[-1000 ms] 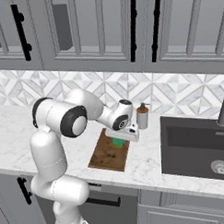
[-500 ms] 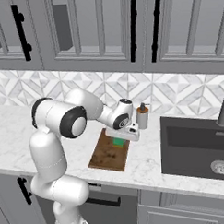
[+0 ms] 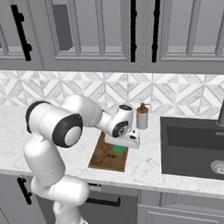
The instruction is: Pick up the sponge from the counter and clean the cutting board by briefly scrubbing or pressing down on the cutting board. Once finished, release the sponge.
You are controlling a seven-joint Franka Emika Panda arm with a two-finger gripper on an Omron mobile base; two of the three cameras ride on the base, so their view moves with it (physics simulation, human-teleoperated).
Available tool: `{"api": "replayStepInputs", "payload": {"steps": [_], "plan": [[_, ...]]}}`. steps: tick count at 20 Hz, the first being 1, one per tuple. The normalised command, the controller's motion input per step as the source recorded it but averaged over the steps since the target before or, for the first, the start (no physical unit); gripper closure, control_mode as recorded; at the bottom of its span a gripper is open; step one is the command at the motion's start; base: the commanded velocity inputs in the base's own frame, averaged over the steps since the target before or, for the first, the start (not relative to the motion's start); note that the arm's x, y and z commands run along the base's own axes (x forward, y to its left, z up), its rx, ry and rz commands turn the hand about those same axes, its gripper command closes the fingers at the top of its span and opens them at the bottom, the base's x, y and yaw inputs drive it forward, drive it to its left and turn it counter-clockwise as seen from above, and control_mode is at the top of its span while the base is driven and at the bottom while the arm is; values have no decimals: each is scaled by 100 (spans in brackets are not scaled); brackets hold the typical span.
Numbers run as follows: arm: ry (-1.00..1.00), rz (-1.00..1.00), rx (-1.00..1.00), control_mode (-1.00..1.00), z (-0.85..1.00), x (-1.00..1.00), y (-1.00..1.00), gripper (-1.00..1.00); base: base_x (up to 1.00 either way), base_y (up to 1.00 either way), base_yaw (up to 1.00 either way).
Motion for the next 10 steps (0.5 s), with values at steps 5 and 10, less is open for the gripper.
{"api": "replayStepInputs", "payload": {"steps": [5, 10], "plan": [[1, 0, 0, -100, -64, -10, 0, 100, 0, 0, 0], [0, 0, 0, -100, 0, -50, 0, 100, 0, 0, 0]]}}
